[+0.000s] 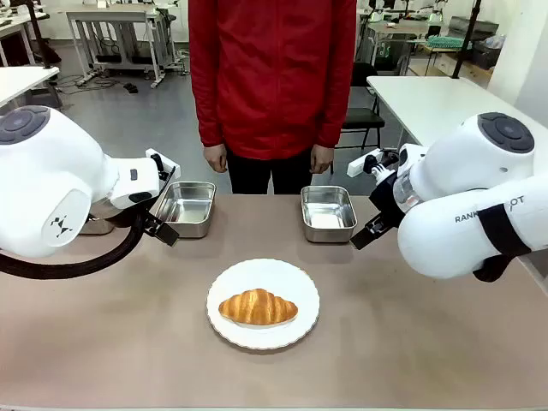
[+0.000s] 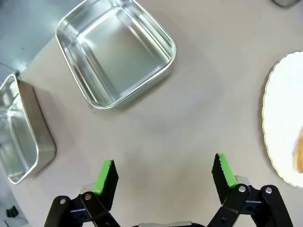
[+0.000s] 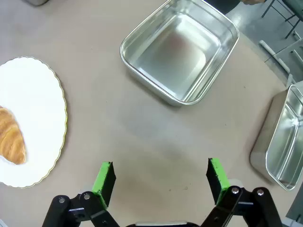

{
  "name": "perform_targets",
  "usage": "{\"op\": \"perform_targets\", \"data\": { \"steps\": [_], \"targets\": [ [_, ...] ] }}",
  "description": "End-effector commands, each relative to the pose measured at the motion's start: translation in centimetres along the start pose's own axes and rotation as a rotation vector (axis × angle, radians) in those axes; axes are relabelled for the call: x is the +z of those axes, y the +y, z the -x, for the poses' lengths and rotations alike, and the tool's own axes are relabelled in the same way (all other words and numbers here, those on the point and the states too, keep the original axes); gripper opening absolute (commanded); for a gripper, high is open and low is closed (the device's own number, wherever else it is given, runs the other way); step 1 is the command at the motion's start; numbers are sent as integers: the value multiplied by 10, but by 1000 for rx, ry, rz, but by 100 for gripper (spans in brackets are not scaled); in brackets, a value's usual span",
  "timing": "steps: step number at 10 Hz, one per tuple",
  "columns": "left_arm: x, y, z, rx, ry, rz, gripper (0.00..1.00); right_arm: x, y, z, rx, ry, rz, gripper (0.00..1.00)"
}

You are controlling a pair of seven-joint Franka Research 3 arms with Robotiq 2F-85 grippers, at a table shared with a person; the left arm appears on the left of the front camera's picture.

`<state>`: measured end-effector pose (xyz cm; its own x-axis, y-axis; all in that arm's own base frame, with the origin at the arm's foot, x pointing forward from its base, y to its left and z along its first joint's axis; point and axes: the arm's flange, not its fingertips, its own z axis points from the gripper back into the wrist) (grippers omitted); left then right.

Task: Place the bread in the container.
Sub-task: Place the Butter Roll into the Airtight Container indicated by the human.

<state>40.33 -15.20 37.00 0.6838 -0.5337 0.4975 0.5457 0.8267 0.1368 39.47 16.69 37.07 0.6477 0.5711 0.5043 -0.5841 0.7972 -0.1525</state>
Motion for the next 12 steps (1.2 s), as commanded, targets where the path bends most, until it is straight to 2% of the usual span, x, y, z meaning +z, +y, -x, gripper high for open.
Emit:
{"op": "perform_targets", "data": {
  "steps": [1, 10, 11, 12],
  "targets": [
    [0, 0, 0, 0, 0, 0, 100, 0, 0, 0, 0, 0, 0, 100],
    [0, -1, 0, -1, 0, 0, 100, 0, 0, 0, 1, 0, 0, 100],
    [15, 17, -16, -7, -16, 48, 100, 15, -16, -29, -15, -22, -2, 100],
    [33, 37, -30, 23, -15, 32, 100, 35, -35, -53, -32, -31, 1, 100]
  ]
}}
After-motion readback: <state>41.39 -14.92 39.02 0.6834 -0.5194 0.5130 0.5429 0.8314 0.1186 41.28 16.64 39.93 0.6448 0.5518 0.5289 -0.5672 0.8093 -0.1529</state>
